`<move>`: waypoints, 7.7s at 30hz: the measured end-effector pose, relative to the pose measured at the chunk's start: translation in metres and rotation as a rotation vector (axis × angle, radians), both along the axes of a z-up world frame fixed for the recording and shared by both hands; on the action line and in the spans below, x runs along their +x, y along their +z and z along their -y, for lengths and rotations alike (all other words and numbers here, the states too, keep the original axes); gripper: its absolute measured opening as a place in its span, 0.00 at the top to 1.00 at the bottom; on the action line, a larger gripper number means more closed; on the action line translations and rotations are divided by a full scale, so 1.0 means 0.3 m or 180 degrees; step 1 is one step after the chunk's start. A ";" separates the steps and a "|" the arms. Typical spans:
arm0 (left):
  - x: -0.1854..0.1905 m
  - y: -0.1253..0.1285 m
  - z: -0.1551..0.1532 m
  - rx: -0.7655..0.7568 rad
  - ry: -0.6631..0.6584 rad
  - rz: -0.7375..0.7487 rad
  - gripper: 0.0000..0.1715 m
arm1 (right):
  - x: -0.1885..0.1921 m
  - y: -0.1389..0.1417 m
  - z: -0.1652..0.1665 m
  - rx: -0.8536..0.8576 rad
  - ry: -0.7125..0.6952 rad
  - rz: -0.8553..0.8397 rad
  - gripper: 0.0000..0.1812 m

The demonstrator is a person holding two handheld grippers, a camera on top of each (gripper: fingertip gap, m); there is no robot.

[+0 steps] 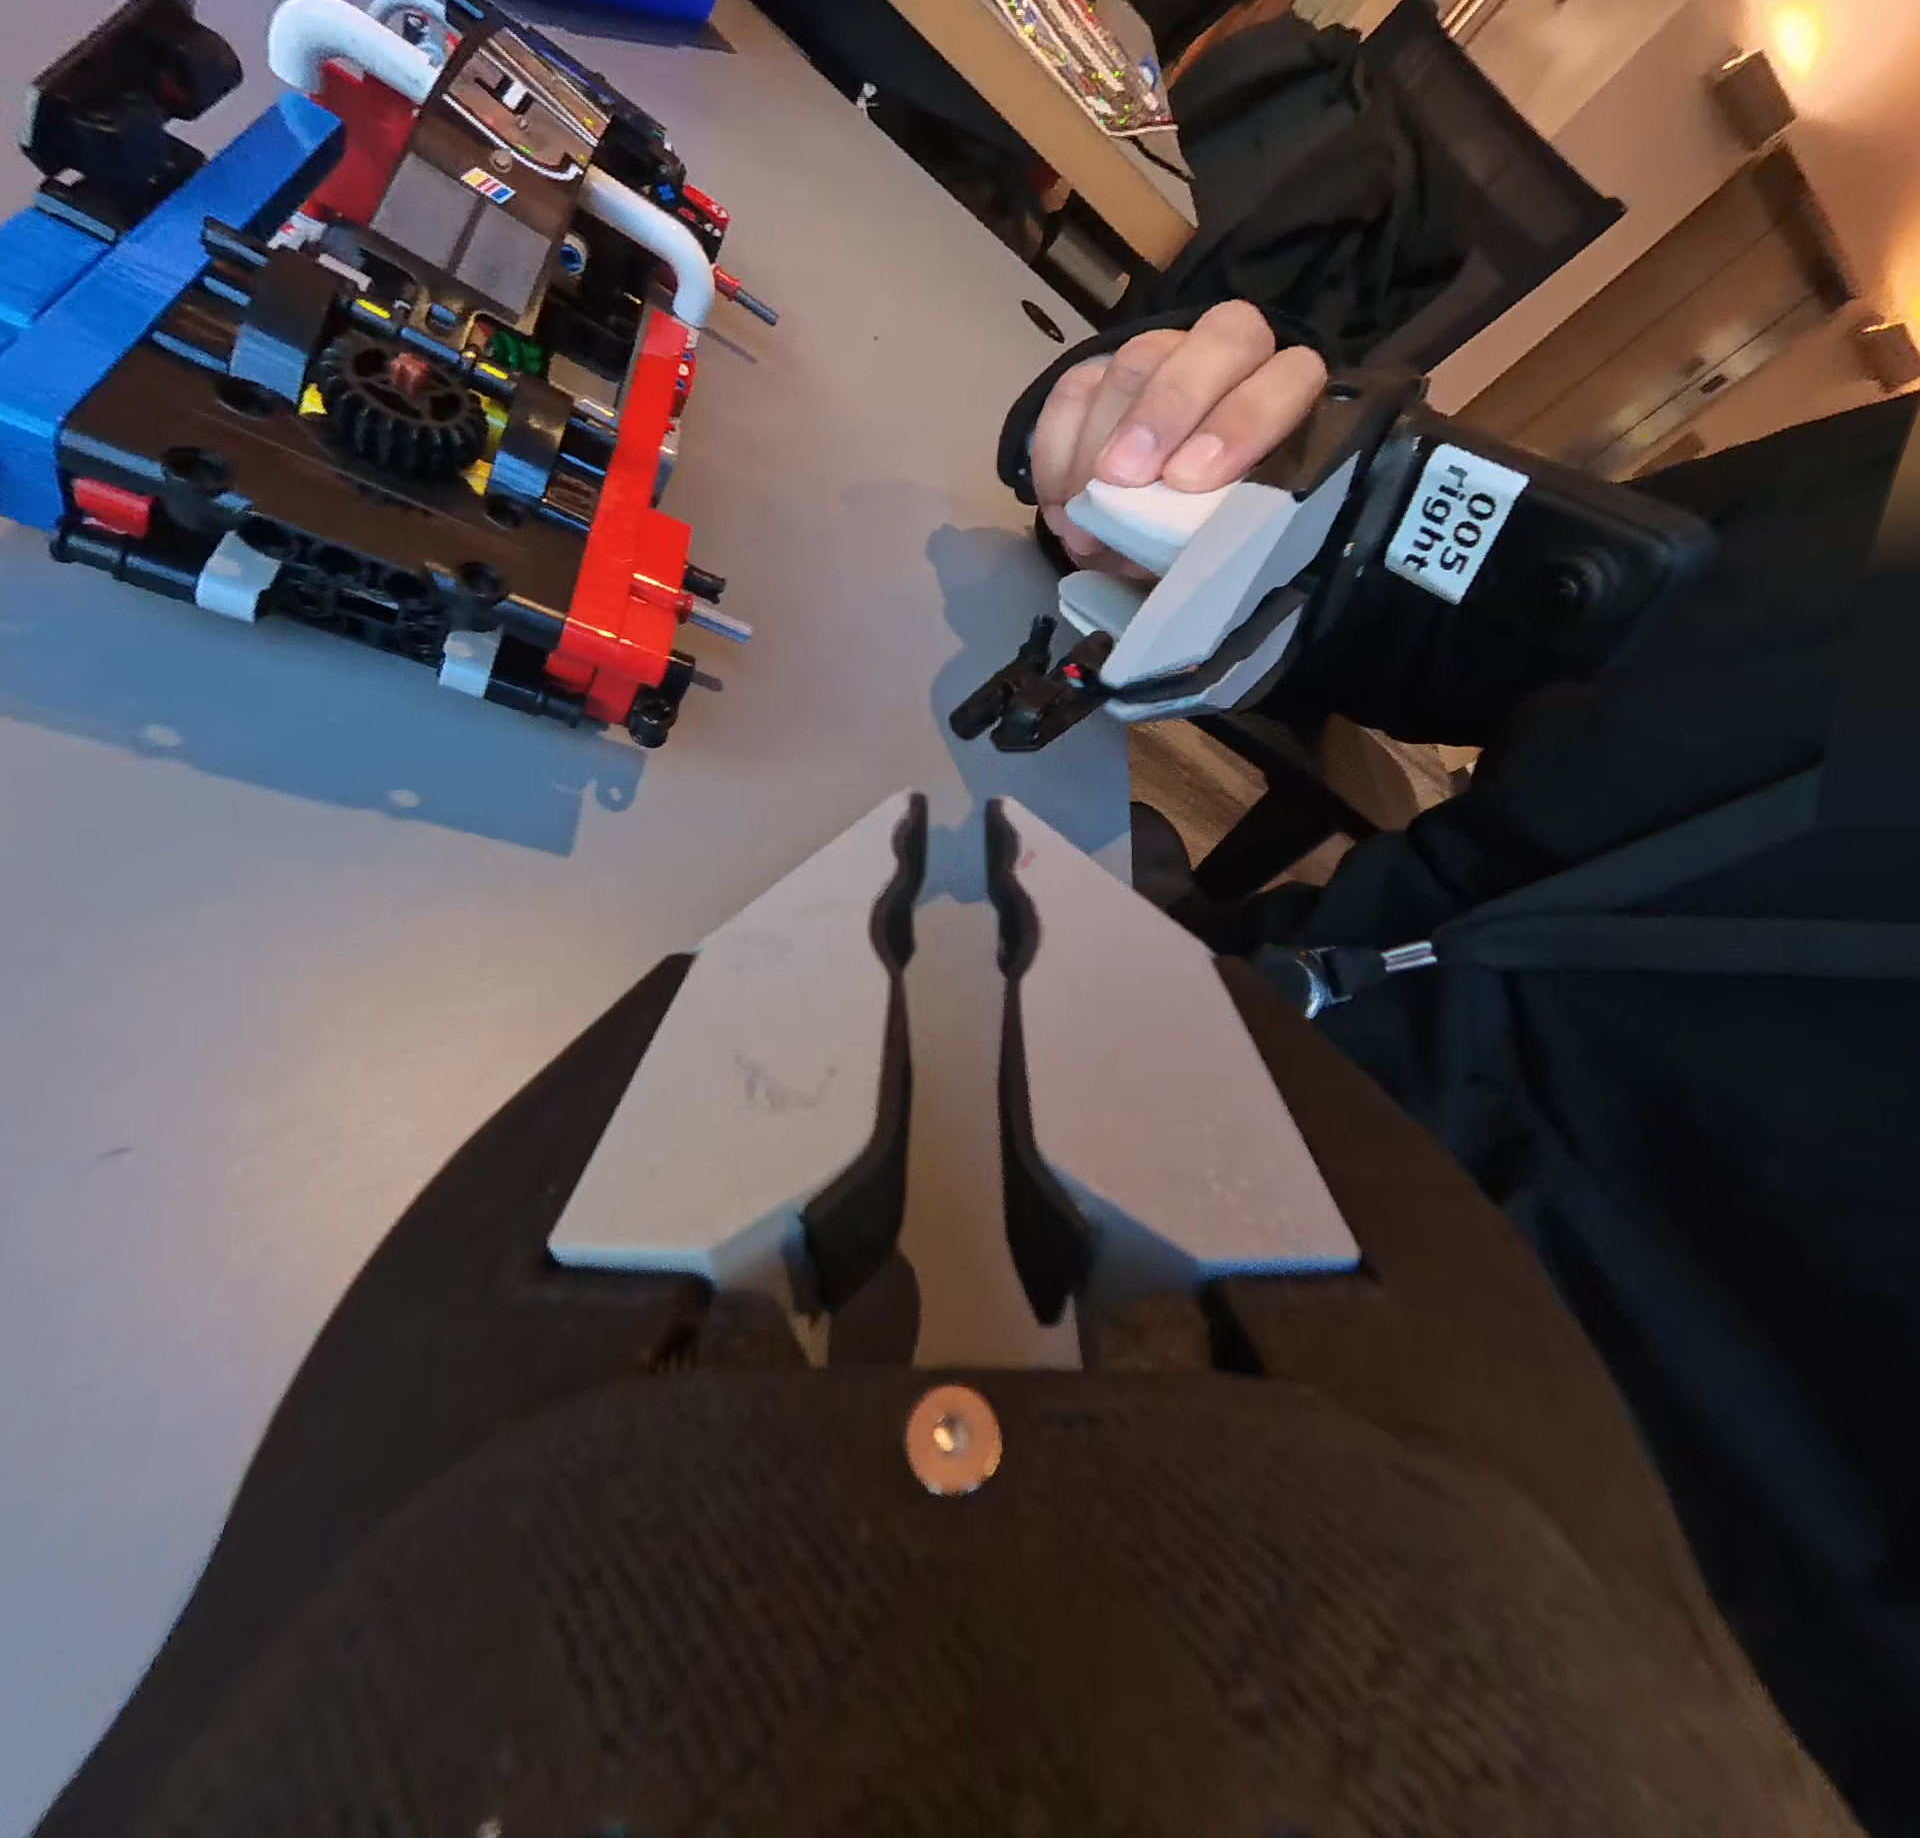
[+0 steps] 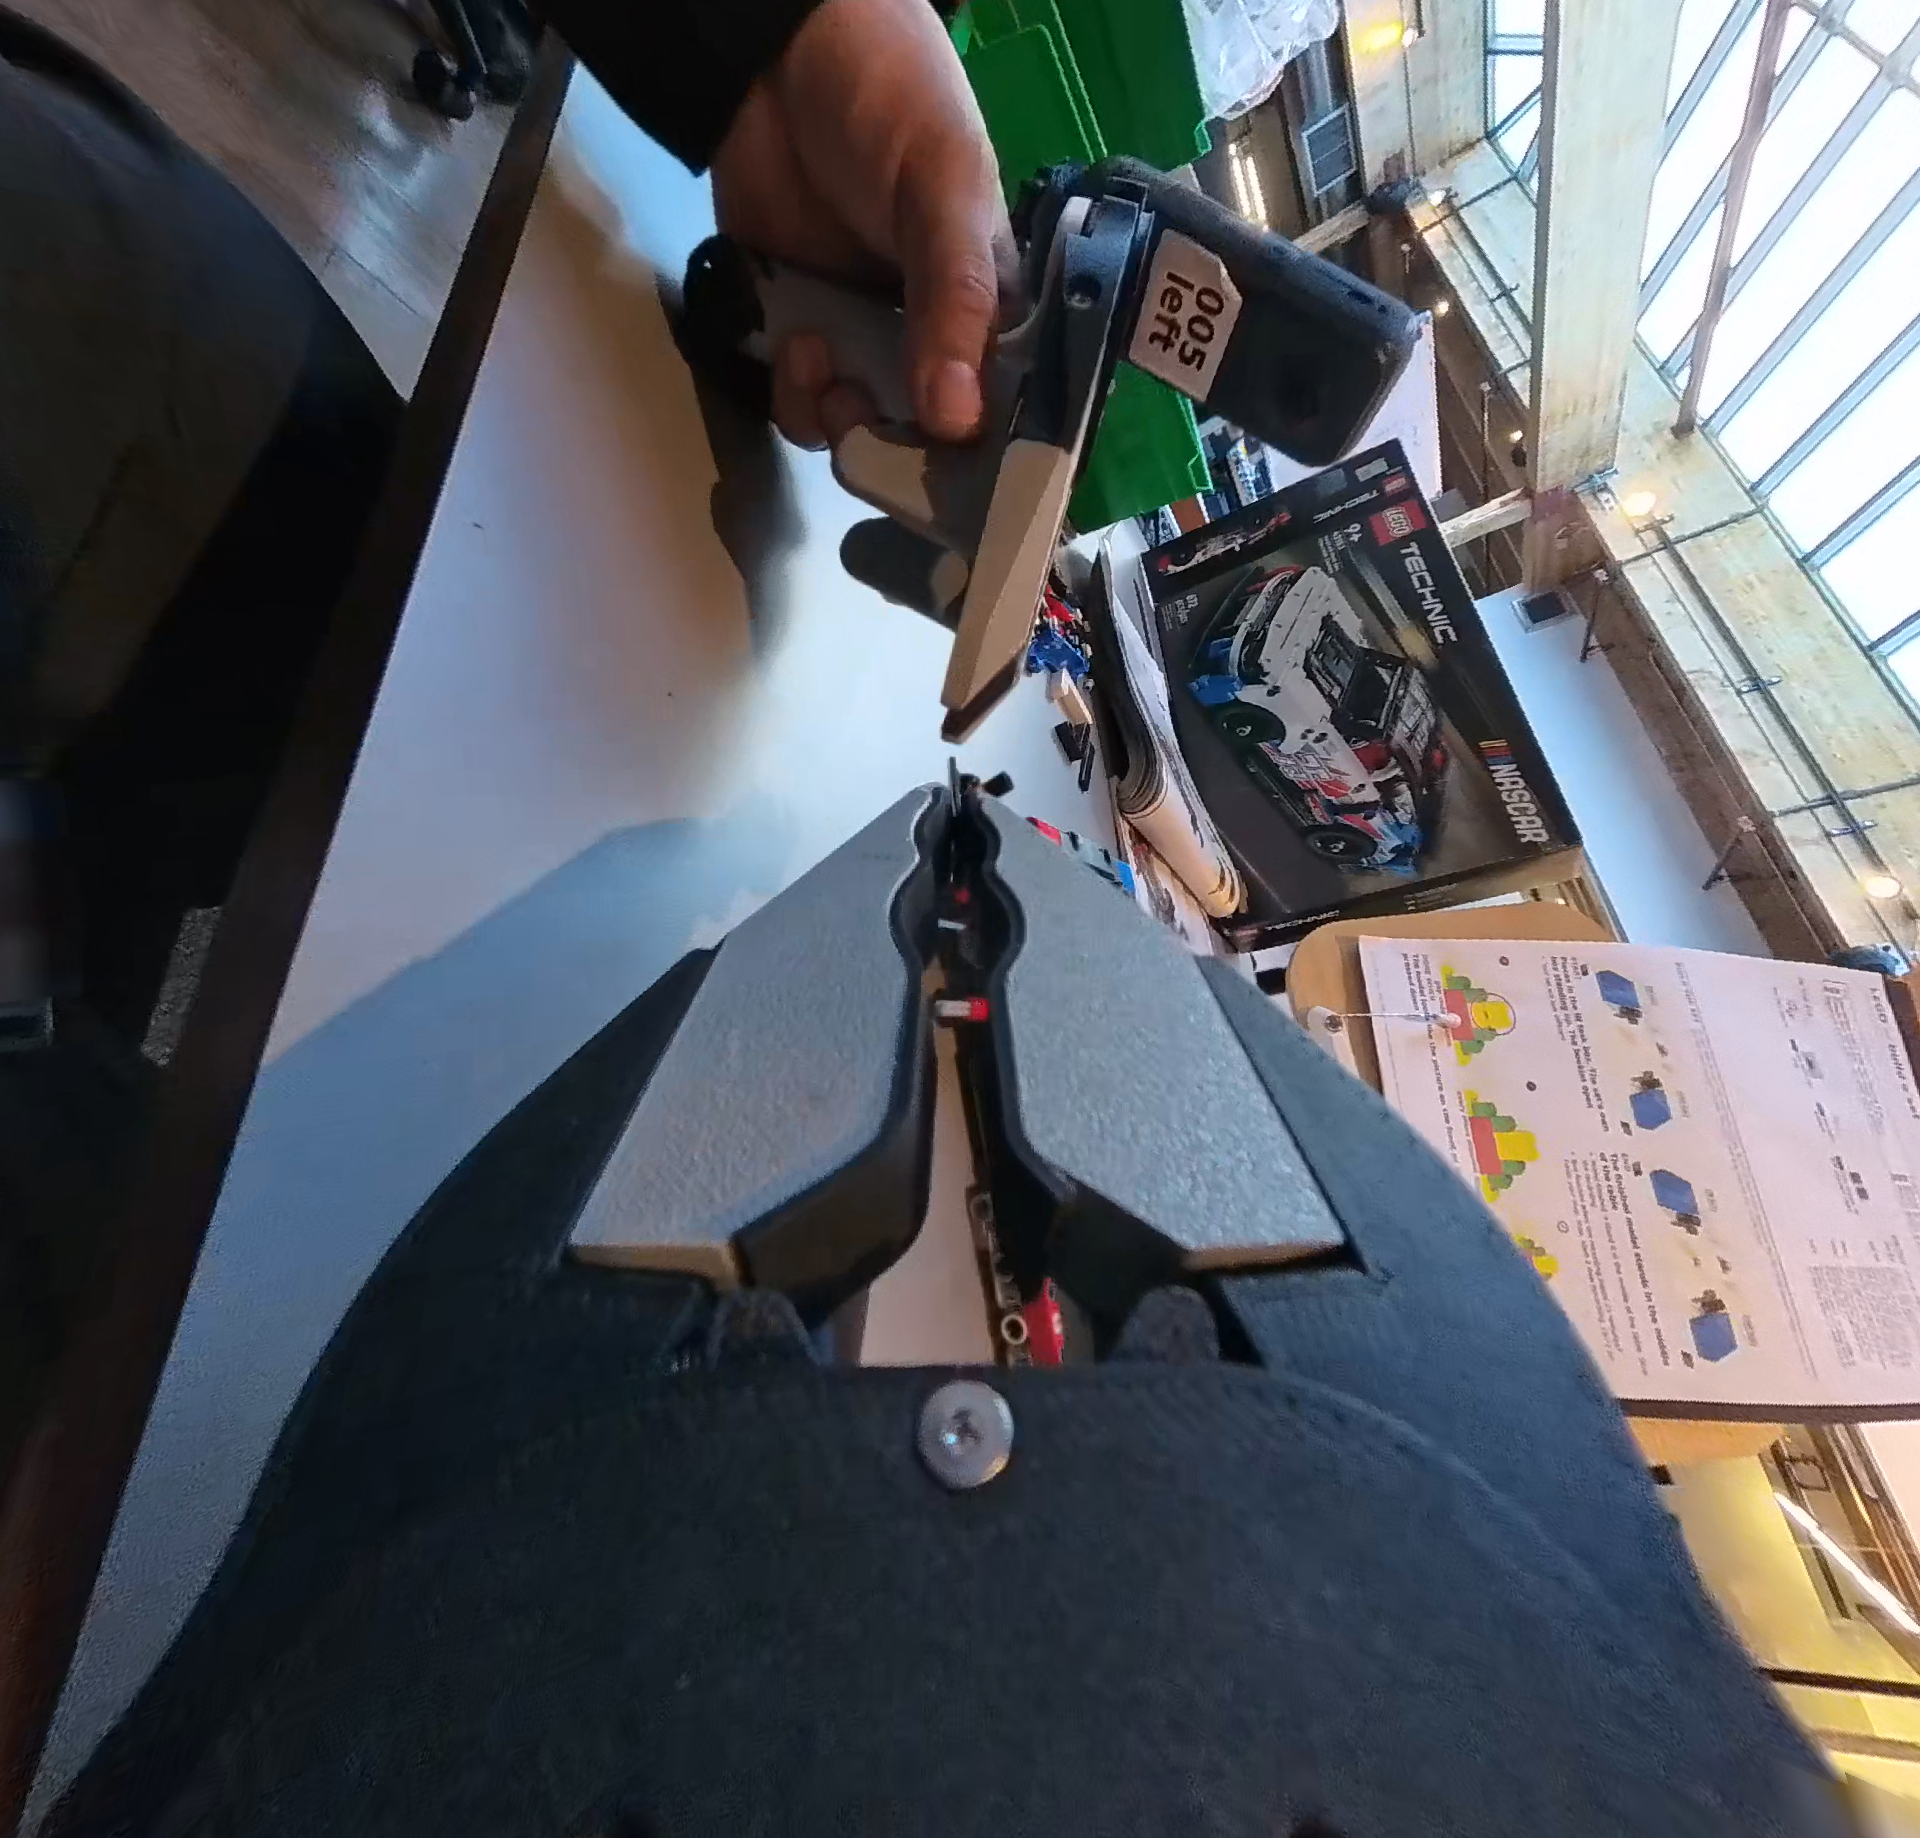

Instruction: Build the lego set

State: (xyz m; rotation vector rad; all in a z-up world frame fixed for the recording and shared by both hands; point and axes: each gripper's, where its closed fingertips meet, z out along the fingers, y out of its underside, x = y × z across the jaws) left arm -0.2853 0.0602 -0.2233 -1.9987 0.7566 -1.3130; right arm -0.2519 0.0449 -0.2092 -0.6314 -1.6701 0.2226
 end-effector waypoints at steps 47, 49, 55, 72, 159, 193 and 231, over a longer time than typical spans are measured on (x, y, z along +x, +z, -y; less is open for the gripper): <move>0.058 0.039 0.073 -0.0105 -0.0436 0.0363 0.94 | -0.028 0.023 0.108 0.0201 0.0464 -0.0176 1.00; 0.060 0.052 0.080 -0.0033 -0.0450 0.0412 0.95 | -0.024 0.031 0.114 0.0207 0.0506 -0.0222 1.00; 0.057 0.007 0.074 -0.0401 -0.0297 0.0254 0.98 | -0.020 -0.001 0.090 0.0546 0.0412 -0.0048 1.00; 0.015 -0.136 0.062 -0.0845 0.0370 -0.0430 0.98 | -0.059 -0.179 0.099 0.2055 0.0648 0.0777 1.00; 0.071 -0.050 -0.011 0.1964 0.0034 -0.1394 0.98 | 0.194 -0.110 -0.273 -0.2002 -0.0825 0.0335 0.82; 0.068 -0.156 0.026 0.1019 0.0023 -0.1711 0.91 | 0.179 -0.222 -0.224 -0.3058 -0.0554 0.1383 0.88; 0.142 0.059 0.005 -0.0201 -0.0003 0.0533 0.81 | 0.089 0.035 -0.081 0.1246 0.0025 -0.0300 0.99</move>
